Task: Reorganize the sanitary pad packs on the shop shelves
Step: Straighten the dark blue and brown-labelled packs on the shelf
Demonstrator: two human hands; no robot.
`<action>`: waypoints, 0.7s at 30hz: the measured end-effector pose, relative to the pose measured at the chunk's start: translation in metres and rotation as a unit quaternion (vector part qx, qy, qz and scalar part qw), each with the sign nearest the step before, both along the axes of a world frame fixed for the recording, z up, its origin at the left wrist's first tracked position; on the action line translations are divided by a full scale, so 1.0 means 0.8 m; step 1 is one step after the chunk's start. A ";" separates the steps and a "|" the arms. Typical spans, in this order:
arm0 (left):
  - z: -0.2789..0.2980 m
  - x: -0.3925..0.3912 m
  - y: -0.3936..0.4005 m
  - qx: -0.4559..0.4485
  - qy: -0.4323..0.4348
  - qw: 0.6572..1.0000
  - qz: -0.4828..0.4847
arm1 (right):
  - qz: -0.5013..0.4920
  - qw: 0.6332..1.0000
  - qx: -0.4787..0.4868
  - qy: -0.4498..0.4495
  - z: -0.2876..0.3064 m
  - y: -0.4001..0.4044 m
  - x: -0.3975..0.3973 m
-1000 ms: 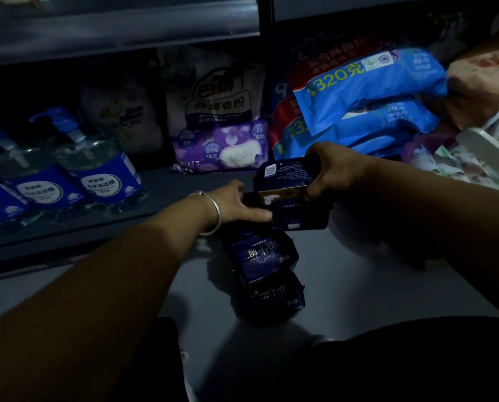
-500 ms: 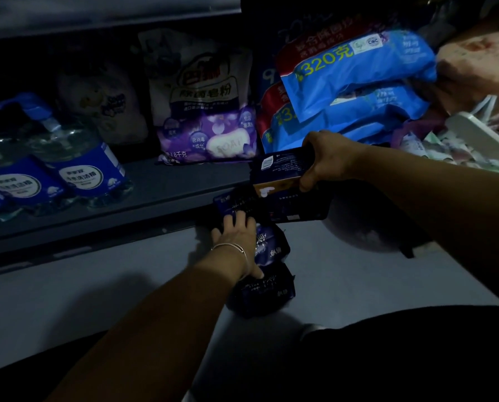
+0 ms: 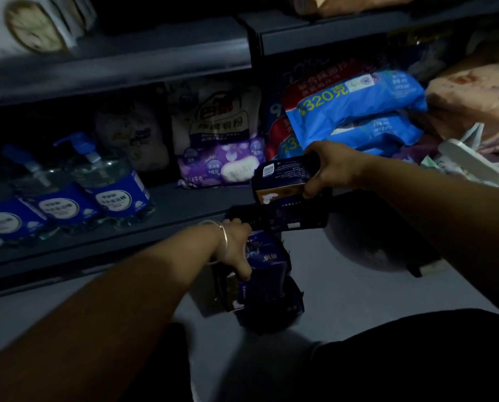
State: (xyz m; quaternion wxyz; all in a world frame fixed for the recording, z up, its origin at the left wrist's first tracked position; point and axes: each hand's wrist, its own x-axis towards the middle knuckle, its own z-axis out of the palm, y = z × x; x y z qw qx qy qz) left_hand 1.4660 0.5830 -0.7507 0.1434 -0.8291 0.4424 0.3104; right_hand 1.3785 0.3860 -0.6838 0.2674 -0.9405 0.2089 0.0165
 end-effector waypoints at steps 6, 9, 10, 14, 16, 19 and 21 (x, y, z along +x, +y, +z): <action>0.143 0.038 0.040 -0.076 0.043 0.995 0.043 | -0.028 0.985 0.115 -0.126 0.089 0.013 0.003; 0.208 0.053 0.057 -0.128 0.054 0.987 0.080 | -0.036 0.973 0.133 -0.183 0.146 0.022 0.012; 0.233 0.057 0.064 -0.148 0.052 0.983 0.093 | -0.039 0.969 0.135 -0.202 0.167 0.028 0.016; 0.325 0.073 0.083 -0.216 0.002 0.972 0.098 | -0.039 0.952 0.121 -0.277 0.245 0.049 0.037; 0.356 0.085 0.087 -0.237 -0.025 0.966 0.101 | -0.033 0.947 0.109 -0.300 0.270 0.051 0.053; 0.386 0.109 0.085 -0.259 -0.049 0.958 0.115 | -0.040 0.941 0.109 -0.319 0.290 0.048 0.079; 0.401 0.124 0.079 -0.268 -0.064 0.954 0.122 | -0.047 0.938 0.114 -0.325 0.294 0.042 0.093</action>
